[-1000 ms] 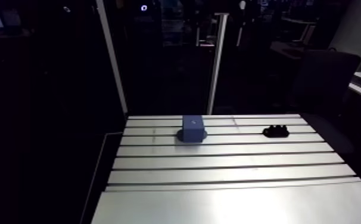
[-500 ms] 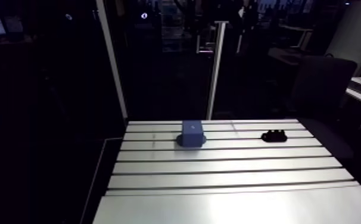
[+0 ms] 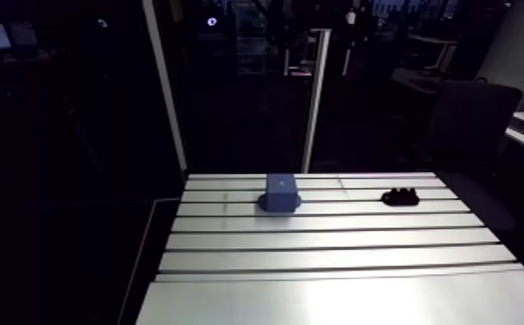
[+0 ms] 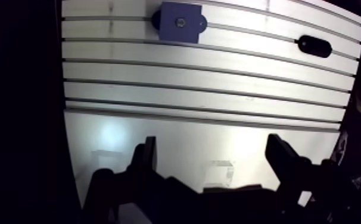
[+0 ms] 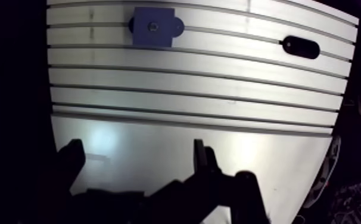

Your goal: Pick up the M10 bolt and insert it into the hex recess until seated.

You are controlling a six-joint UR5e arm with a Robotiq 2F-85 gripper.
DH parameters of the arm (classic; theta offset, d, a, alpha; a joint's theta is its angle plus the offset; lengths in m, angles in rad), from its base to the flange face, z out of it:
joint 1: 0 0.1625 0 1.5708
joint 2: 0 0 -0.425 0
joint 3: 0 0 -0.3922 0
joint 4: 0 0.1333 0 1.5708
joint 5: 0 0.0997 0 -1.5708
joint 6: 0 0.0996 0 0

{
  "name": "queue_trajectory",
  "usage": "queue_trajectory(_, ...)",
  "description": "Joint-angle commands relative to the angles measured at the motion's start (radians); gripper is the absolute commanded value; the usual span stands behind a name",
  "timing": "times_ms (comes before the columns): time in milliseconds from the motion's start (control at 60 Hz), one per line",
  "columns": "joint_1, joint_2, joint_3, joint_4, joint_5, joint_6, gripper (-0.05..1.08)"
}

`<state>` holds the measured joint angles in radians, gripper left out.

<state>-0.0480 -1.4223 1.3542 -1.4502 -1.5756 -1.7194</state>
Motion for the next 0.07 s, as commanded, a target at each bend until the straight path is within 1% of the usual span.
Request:
queue_trajectory(17, 0.002, 0.01, -0.008, 0.0, 0.012, 0.001, 0.0)
queue_trajectory(67, 0.0, 0.01, -0.007, 0.0, 0.015, 0.001, 0.0)
